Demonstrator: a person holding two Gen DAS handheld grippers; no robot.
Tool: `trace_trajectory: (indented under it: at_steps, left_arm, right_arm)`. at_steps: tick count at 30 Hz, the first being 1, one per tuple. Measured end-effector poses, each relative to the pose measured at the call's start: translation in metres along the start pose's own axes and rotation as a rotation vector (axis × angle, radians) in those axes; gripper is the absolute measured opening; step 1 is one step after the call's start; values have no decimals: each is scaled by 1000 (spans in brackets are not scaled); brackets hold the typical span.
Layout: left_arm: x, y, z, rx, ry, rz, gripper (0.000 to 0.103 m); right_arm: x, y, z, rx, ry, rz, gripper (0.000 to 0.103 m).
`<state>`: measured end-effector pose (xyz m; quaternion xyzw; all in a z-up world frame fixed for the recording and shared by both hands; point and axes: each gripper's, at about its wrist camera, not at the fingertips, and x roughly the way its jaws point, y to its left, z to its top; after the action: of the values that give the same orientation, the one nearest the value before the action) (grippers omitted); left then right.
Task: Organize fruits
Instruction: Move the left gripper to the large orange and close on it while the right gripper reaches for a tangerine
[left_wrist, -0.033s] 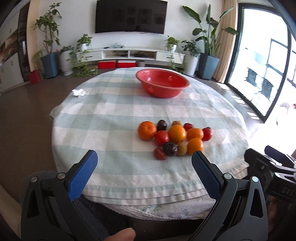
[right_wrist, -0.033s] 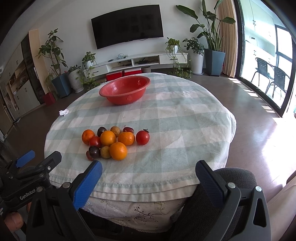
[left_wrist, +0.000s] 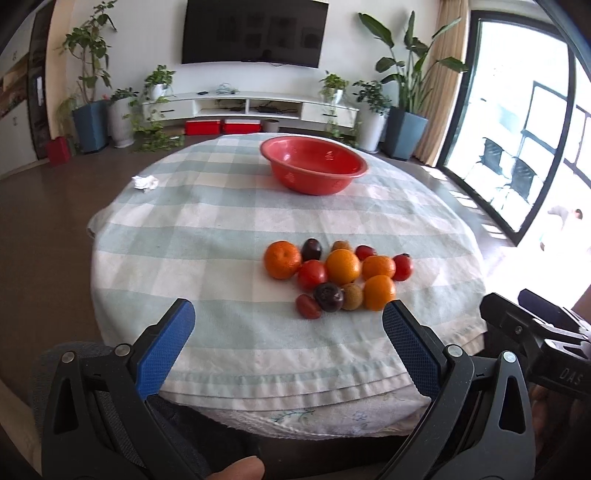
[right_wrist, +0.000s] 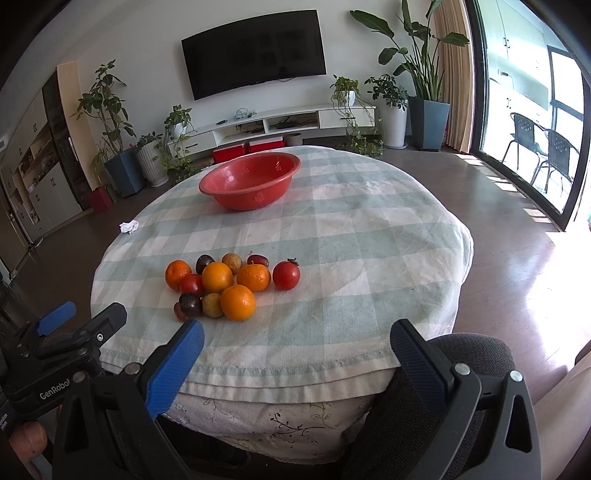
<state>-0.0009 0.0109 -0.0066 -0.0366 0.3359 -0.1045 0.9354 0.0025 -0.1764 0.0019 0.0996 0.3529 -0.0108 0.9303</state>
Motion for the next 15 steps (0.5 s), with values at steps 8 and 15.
trace_trajectory:
  at_steps: [8,15]
  left_arm:
    - [28,4,-16,-35,134,-68,103]
    - [40,-3,-11,53,184,-68,103]
  right_arm:
    - [2,-15,6,79,-38,58,103]
    - [12,-22,8,74,-9,99,103]
